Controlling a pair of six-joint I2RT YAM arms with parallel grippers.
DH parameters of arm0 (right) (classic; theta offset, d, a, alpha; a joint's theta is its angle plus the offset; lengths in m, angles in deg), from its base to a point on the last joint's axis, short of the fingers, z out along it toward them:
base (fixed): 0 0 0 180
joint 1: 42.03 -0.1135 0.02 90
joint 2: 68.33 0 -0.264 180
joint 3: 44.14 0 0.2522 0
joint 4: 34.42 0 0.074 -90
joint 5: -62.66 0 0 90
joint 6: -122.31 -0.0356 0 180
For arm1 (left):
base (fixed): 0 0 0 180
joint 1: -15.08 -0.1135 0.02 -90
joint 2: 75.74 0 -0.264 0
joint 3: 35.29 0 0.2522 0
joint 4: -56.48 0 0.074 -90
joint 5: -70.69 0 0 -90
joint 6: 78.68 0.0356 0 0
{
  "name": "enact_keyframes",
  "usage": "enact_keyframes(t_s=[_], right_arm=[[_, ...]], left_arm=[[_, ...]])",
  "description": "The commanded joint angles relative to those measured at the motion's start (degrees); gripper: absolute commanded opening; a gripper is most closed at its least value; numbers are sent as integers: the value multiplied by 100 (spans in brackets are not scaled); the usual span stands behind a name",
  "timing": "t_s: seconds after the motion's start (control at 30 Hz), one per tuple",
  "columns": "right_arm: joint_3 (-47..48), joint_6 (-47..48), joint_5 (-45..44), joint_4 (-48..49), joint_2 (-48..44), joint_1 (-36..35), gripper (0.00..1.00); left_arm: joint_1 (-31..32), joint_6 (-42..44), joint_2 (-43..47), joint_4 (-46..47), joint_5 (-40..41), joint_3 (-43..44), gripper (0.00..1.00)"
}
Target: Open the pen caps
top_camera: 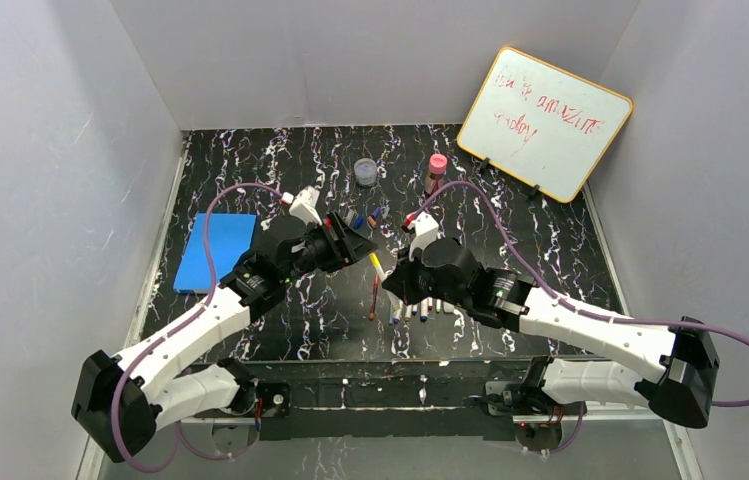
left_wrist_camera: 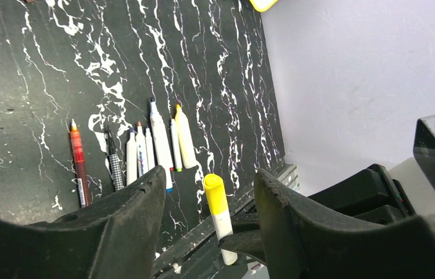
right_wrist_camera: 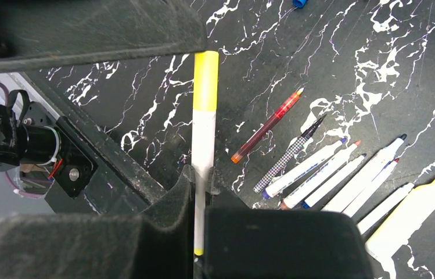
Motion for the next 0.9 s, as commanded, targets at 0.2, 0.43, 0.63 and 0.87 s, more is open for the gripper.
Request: enact_keyframes(t_s=[0.2, 0.43, 0.63, 0.87], right_arm=[[-8, 59, 25, 253, -91, -12, 1], [55, -478, 204, 1756, -42, -12, 1], [51, -488, 192, 1779, -29, -12, 1], [-76, -475, 115, 1640, -141, -12, 1]], left_arm=[[44, -113, -211, 397, -460, -178, 46], [69, -95, -276, 513, -535, -236, 40], [81, -95, -239, 592, -515, -283, 30], [76, -86, -124, 550, -378, -235, 33]])
